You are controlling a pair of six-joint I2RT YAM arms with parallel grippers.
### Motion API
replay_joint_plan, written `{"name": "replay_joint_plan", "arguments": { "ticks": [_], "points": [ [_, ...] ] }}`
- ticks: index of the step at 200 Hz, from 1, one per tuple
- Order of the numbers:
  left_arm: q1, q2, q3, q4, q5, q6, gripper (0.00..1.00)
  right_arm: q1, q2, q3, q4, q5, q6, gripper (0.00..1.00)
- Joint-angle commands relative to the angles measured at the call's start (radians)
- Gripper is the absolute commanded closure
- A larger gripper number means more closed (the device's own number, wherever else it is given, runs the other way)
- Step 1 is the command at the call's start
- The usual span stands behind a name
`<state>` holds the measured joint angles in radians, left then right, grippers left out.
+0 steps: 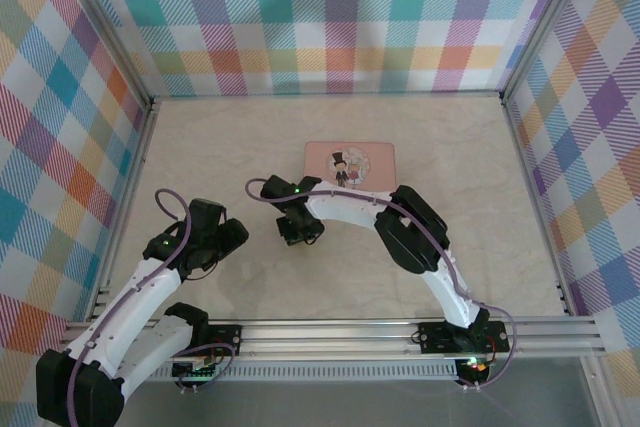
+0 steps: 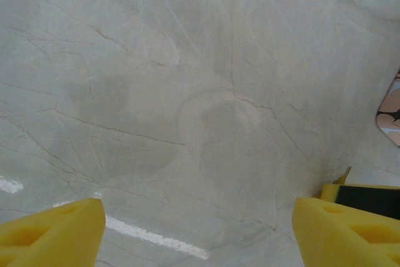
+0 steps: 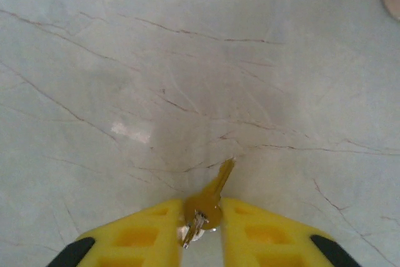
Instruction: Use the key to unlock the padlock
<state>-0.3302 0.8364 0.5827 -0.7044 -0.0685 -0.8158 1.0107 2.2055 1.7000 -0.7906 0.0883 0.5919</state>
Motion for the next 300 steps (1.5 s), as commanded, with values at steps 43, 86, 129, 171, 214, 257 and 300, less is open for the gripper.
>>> {"name": "replay_joint_plan", "arguments": {
  "ticks": [43,86,129,171,214,257,300],
  "points": [
    [0.016,0.0,-0.01,0.011,0.007,-0.012,0.21,0.029,0.006,-0.09,0.077,0.026,-0.015,0.99],
    [0.016,0.016,0.015,0.039,0.033,-0.005,0.21,0.027,-0.219,-0.267,0.281,0.063,-0.076,1.0],
    [0.016,0.032,0.072,0.105,0.107,0.056,0.18,0.022,-0.461,-0.44,0.471,0.088,-0.207,1.0],
    [0.016,0.07,0.153,0.243,0.297,0.11,0.19,0.001,-0.696,-0.58,0.578,0.062,-0.325,1.0],
    [0.016,0.096,0.211,0.471,0.543,0.086,0.23,-0.075,-0.926,-0.691,0.641,-0.043,-0.343,1.0],
    [-0.002,0.099,0.245,0.671,0.695,0.021,0.27,-0.154,-1.109,-0.755,0.666,-0.176,-0.348,1.0],
    [-0.118,0.132,0.359,0.622,0.698,0.102,0.35,-0.184,-1.144,-0.751,0.612,-0.257,-0.371,1.0]
  ]
}}
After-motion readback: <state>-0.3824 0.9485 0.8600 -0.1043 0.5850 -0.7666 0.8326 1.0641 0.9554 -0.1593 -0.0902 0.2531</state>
